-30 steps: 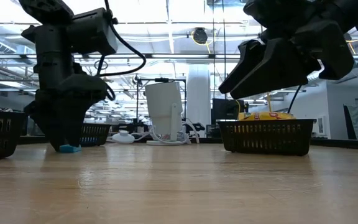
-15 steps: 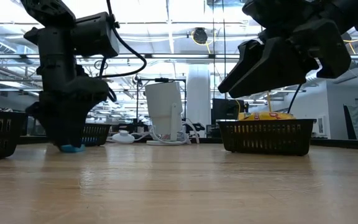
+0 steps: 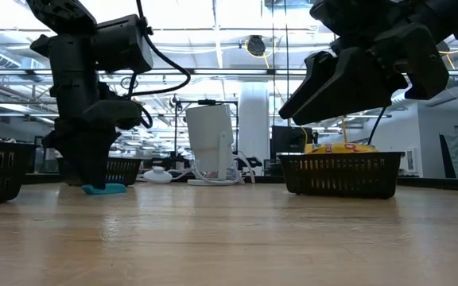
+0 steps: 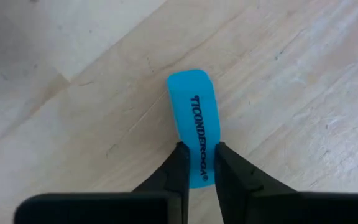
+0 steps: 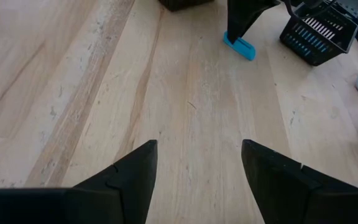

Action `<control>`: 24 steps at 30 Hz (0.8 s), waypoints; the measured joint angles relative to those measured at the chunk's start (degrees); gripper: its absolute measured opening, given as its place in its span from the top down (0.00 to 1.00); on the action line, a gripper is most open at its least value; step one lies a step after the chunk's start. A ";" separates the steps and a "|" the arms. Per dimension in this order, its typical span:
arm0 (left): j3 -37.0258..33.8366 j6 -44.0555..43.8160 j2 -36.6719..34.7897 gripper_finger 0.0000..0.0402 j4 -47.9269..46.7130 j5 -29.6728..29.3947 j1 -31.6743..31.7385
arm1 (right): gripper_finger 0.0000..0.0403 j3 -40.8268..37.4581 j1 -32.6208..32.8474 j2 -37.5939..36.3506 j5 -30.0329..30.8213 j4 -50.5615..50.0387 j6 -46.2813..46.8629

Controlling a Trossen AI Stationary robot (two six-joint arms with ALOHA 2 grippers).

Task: Pick & Place School Supplies
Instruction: Put the blue eraser into the top black bin

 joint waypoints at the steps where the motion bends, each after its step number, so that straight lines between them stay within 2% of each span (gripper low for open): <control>1: 0.00 0.53 0.00 0.88 0.02 -0.01 0.00 | 0.44 0.00 0.00 0.00 0.01 0.00 0.00; 6: 0.01 1.99 -0.29 0.88 0.12 -0.03 -0.35 | 0.44 0.00 0.00 0.00 0.22 0.00 0.42; 11: -0.17 2.21 -3.09 0.89 -0.77 -3.03 -1.39 | 0.44 0.00 0.00 0.00 0.24 0.00 0.45; 15: -0.17 2.45 -6.95 1.00 -2.65 -6.23 -1.38 | 0.44 0.00 -0.09 0.00 0.24 0.03 0.45; 24: -0.09 4.10 -11.41 1.00 -3.97 -8.03 0.17 | 0.44 0.00 -0.19 0.00 0.24 0.44 0.45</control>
